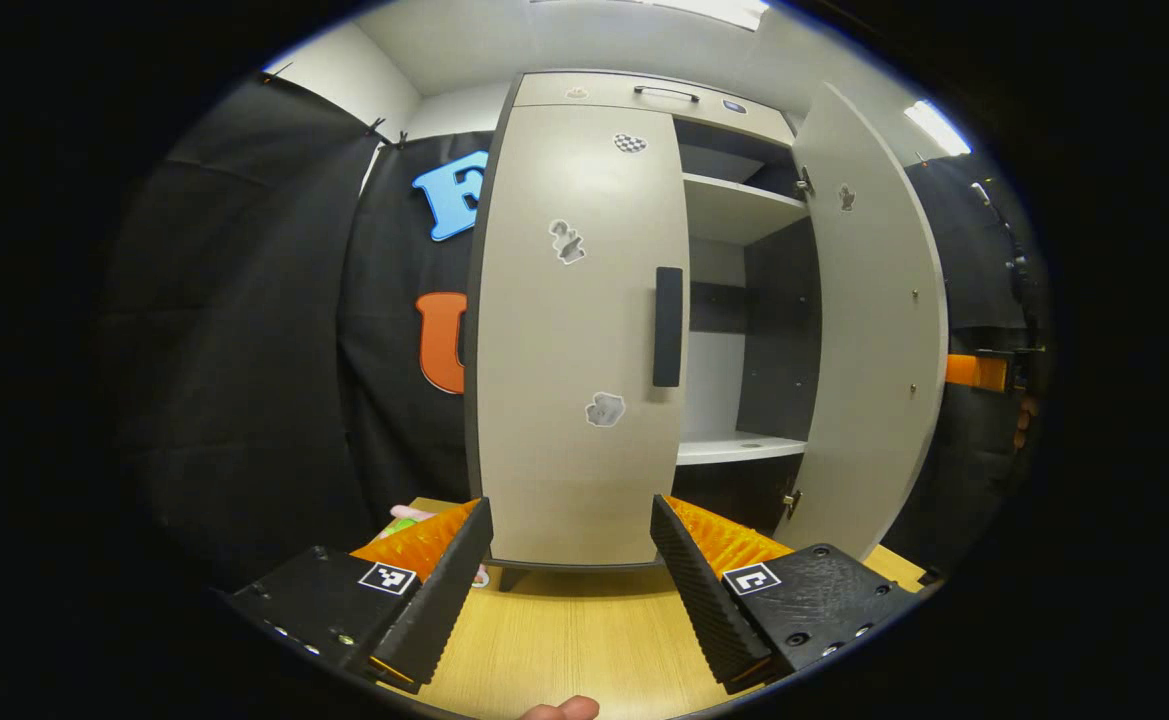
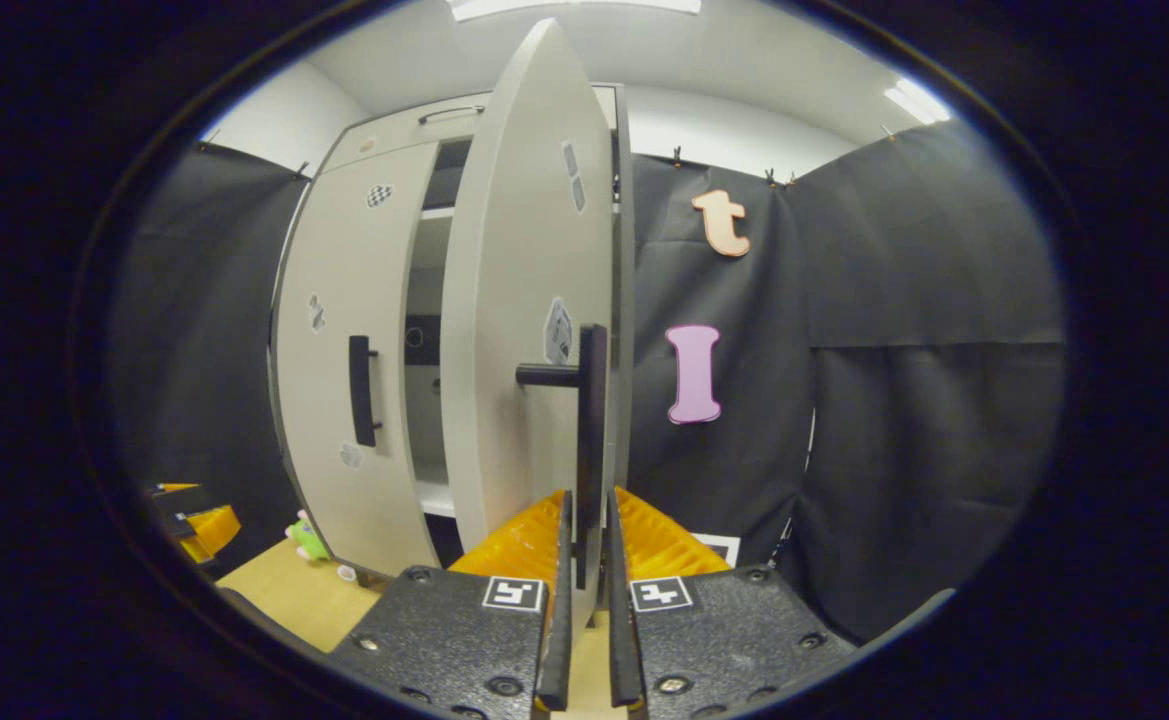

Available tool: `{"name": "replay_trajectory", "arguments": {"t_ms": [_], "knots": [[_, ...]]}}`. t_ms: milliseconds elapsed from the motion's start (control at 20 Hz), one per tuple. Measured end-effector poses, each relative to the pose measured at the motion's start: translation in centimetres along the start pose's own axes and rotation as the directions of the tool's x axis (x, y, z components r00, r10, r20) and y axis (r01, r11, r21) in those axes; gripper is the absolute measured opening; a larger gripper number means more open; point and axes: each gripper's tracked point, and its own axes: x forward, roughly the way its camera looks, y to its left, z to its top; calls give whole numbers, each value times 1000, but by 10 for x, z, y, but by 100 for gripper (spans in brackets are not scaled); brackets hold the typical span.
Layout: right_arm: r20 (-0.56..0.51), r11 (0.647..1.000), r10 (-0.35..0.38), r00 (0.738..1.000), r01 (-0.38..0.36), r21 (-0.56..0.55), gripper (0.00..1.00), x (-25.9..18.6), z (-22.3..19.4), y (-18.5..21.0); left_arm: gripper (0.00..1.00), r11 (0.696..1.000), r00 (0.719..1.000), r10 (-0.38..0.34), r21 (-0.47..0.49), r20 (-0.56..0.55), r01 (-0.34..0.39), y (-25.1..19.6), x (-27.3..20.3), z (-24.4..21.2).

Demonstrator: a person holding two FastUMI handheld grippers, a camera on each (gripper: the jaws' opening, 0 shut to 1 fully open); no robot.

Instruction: Open the right door of the double-door shoe cabinet with the right hand, and open the left door with the left hand.

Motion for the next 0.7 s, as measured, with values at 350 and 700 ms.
{"name": "replay_trajectory", "arguments": {"t_ms": [350,700], "knots": [[17,999,28,999,-29,45,7,0,4,-48,95,1000,999,-27,-13,17,27,-15,3,6],[26,1000,0,1000,0,30,11,-22,5,-54,95,977,976,-21,-201,219,66,-8,-15,44]]}}
